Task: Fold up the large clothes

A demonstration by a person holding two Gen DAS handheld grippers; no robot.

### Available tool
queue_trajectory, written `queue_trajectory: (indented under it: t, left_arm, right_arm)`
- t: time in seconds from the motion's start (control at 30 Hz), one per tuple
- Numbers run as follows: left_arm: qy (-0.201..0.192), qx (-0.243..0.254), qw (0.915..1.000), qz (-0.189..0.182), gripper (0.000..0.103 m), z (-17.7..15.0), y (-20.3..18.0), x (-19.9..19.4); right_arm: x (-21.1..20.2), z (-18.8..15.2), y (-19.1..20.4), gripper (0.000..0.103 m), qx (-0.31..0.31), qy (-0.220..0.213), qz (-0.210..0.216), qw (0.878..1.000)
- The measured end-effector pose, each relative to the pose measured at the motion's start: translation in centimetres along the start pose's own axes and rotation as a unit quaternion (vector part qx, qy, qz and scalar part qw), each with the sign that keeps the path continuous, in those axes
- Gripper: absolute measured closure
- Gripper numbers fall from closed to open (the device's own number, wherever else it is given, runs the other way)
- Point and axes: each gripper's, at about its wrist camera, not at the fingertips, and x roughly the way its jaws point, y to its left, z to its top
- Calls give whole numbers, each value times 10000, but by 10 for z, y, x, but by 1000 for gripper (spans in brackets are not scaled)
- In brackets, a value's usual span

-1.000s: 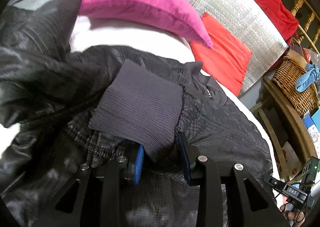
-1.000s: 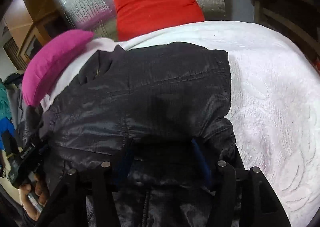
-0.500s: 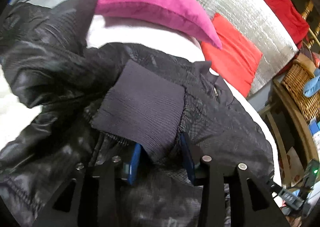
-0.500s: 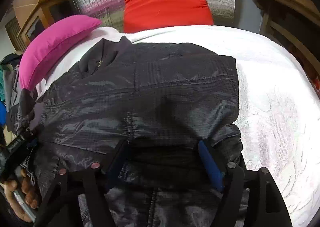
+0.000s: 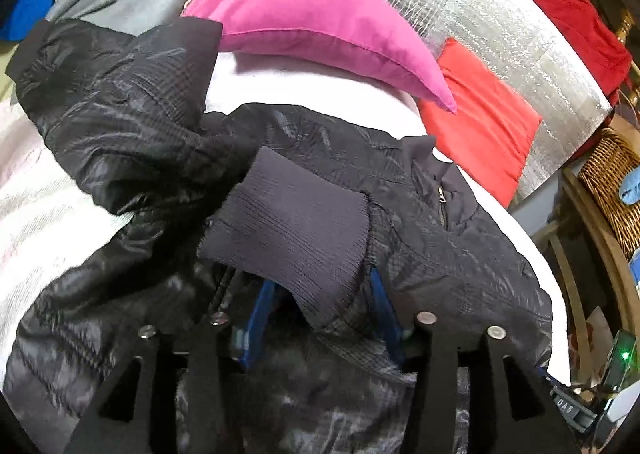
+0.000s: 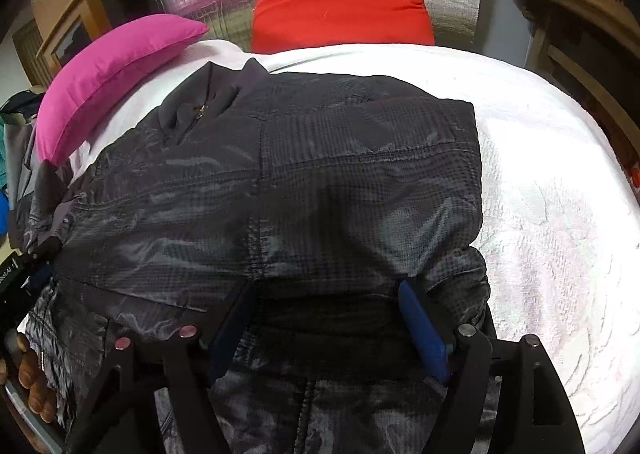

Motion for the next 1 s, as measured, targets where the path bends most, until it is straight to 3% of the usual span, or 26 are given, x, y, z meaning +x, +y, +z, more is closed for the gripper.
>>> queue_trajectory:
  t: [0.03,0.13,0.2,0.33,0.4,0.53,0.6,0.67,0.73,0.87,1.0]
  left_arm:
    - [101,3,9999,41,39,2,2,3]
    - [204,-342,9992,58,38,12,20,4]
    - [-232,-690,9964,437,39,18,35,-11]
    - [-1008,-996,9882,582,39,31,50,-42]
    - [-1184,-773,9894,332,38,33,42,-50]
    - [-900,184,9958,17,38,21,3,-39]
    - [-581,936,9935,297,38,8,-20,-21]
    - [-290,1471,9840,959,38,-6,-31,3]
    - [-41,1618,9801,1149,35,-13,-28,21]
    - [-159,1752,9767,1229,35,-16,-31,24]
    - [-151,1706,9783,1163,34,-19,-31,21]
  right_arm:
    - [2,1,1,24,-16,22,-30,10000]
    - [5,2,4,23,-34,42,-50,10000]
    - [7,2,6,23,-39,37,-66,10000]
    - [9,3,10,21,-51,31,-114,9999]
    - [9,5,12,21,-37,78,-167,9998]
    - [-5,12,21,21,55,-131,-91,9999]
    - [-12,18,30,21,39,-352,-21,9994]
    - [-12,25,40,21,-24,-488,-7,9988]
    - [-3,33,48,21,-61,-489,-8,9988]
    - [41,40,55,19,-124,23,-222,9997]
    - [30,40,64,19,-169,-178,-234,9994]
